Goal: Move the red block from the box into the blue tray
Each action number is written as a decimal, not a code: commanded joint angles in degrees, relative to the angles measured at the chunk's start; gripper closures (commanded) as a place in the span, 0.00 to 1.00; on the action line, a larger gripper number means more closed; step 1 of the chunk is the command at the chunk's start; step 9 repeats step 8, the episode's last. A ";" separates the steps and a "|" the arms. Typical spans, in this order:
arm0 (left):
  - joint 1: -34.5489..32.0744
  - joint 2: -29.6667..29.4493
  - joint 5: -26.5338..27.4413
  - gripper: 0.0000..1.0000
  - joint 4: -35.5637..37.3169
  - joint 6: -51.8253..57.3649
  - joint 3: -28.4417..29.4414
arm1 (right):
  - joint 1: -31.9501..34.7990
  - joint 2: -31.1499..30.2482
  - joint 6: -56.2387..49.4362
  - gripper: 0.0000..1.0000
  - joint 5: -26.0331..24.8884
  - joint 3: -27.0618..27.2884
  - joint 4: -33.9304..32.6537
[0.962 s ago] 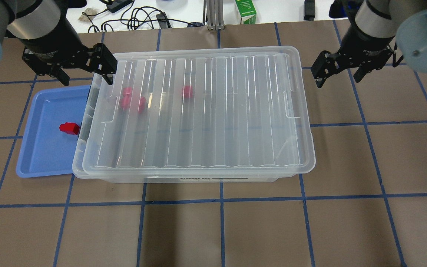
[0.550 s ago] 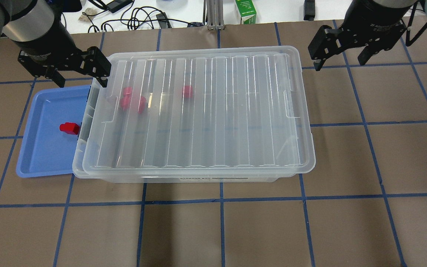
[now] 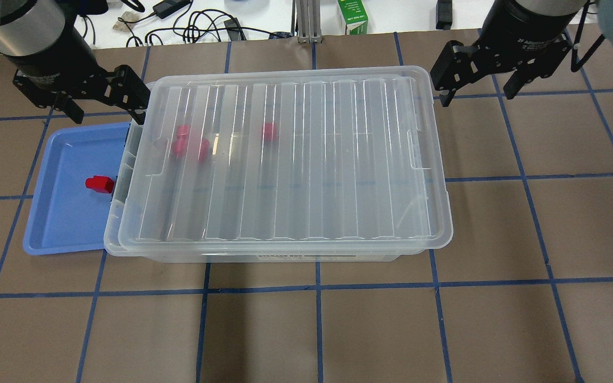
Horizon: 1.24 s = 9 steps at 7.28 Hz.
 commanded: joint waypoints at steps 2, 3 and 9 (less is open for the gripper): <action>-0.35 0.29 -0.05 0.00 -1.48 -0.52 0.17 | 0.02 -0.14 0.10 0.00 -0.03 -0.08 0.01; -0.35 0.30 -0.49 0.00 -1.75 -0.52 0.25 | 0.11 -0.14 0.10 0.00 0.06 -0.08 0.01; -2.28 -0.93 -1.11 0.00 -1.05 -2.28 3.32 | 0.20 0.04 0.10 0.00 0.06 -0.08 0.01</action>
